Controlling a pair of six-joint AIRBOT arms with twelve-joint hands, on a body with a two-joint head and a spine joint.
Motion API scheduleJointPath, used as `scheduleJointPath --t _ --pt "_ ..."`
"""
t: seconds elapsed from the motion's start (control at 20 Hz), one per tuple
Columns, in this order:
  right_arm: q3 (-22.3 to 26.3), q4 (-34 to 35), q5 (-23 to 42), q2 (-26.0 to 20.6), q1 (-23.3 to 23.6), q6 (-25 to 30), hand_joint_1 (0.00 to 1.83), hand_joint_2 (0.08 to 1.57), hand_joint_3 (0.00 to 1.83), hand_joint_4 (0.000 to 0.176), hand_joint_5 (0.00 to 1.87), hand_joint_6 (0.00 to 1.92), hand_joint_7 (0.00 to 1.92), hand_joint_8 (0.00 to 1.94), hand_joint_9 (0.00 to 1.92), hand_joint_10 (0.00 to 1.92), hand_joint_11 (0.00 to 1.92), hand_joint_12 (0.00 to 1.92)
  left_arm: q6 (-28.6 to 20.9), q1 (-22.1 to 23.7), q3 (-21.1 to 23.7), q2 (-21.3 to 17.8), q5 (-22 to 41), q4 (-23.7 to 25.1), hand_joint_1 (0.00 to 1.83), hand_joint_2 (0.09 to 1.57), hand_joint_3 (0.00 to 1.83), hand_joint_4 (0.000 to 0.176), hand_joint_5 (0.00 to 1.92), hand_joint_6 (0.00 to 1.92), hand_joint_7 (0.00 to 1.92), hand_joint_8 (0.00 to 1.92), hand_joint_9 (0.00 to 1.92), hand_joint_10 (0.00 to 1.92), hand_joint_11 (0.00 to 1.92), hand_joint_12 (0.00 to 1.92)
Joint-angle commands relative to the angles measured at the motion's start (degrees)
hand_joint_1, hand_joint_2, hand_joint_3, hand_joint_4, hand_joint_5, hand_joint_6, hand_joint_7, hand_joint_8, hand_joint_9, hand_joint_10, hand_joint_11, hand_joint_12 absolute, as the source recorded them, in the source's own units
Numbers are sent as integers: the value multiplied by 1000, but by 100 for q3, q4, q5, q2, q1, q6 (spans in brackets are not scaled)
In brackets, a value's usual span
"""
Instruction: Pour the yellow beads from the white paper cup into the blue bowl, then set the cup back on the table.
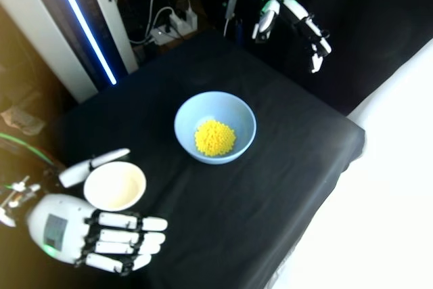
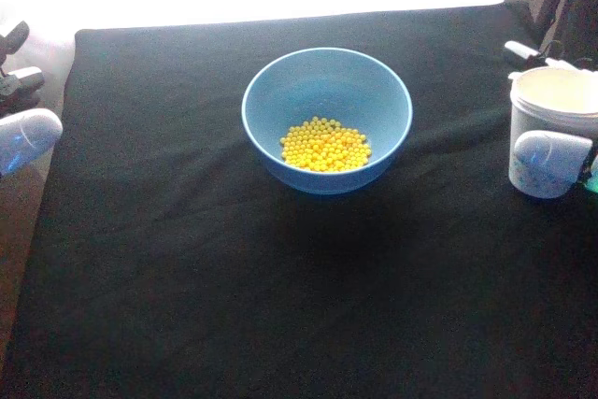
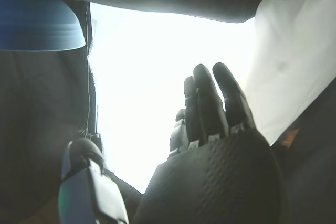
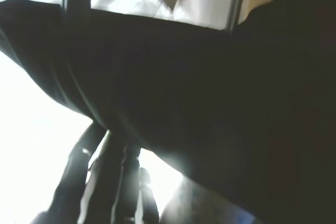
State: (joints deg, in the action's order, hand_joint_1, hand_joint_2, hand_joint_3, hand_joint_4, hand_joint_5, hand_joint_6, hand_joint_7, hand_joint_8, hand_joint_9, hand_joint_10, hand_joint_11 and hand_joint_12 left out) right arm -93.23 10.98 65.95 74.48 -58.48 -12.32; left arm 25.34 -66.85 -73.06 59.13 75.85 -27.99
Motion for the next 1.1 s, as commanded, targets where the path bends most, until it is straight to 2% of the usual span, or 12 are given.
scheduleJointPath --t 0.0,0.15,0.25,0.3,0.35,0.4,0.5,0.55,0.7,0.75,0.8,1.05 --pt "30 82 537 -46 -12 40 95 979 0 167 0 0 281 1 269 1 0 780 -62 13 1 -4 748 -84 226 837 0 176 0 0 430 1 528 6 187 692" --pt "136 77 537 -108 -79 40 397 900 0 169 0 0 219 2 215 1 0 522 -62 12 13 -3 775 -73 213 836 0 176 0 0 425 2 534 3 183 690" --pt "172 77 539 -129 -94 40 566 790 0 167 0 0 261 9 308 26 0 909 -61 12 17 -3 780 -61 239 837 0 176 0 0 429 1 521 1 148 732" --pt "188 76 540 -135 -98 40 612 725 0 174 0 0 211 5 279 9 0 837 -61 12 18 -2 784 -56 263 846 3 176 0 0 424 0 516 0 145 746" --pt "205 76 540 -144 -106 40 611 682 0 109 26 4 156 4 211 0 0 687 -61 11 21 -2 785 -51 254 856 6 162 0 0 412 0 509 0 156 756" --pt "211 76 540 -149 -108 40 611 682 0 109 26 4 156 4 211 0 0 687 -61 11 21 -2 785 -47 254 856 6 162 0 0 412 0 509 0 156 756" --pt "229 76 540 -182 -110 40 613 638 0 168 0 0 13 0 56 7 0 444 -61 11 18 -2 773 -41 250 849 2 153 0 0 405 0 507 1 176 762" --pt "233 76 540 -200 -110 40 647 606 0 174 0 0 2 0 45 6 0 449 -60 11 17 -2 768 -40 263 835 0 158 0 0 407 1 503 0 176 759" --pt "254 77 545 -271 -109 39 549 723 8 176 0 0 1 0 45 2 0 462 -59 11 6 19 738 -30 263 834 0 134 0 0 426 8 514 6 182 756" --pt "261 77 556 -288 -109 39 526 728 3 158 0 0 0 0 38 0 0 485 -59 11 -3 32 735 -30 267 836 0 135 0 0 428 8 512 5 174 753" --pt "267 77 569 -305 -108 39 505 647 0 172 0 0 0 0 7 0 0 432 -59 12 -11 48 729 -30 264 828 0 139 0 0 428 6 509 3 163 753" --pt "269 78 594 -385 -107 39 589 576 0 176 0 0 0 0 33 4 0 533 -59 19 -36 88 724 -27 234 796 0 148 0 0 459 0 550 2 191 747"
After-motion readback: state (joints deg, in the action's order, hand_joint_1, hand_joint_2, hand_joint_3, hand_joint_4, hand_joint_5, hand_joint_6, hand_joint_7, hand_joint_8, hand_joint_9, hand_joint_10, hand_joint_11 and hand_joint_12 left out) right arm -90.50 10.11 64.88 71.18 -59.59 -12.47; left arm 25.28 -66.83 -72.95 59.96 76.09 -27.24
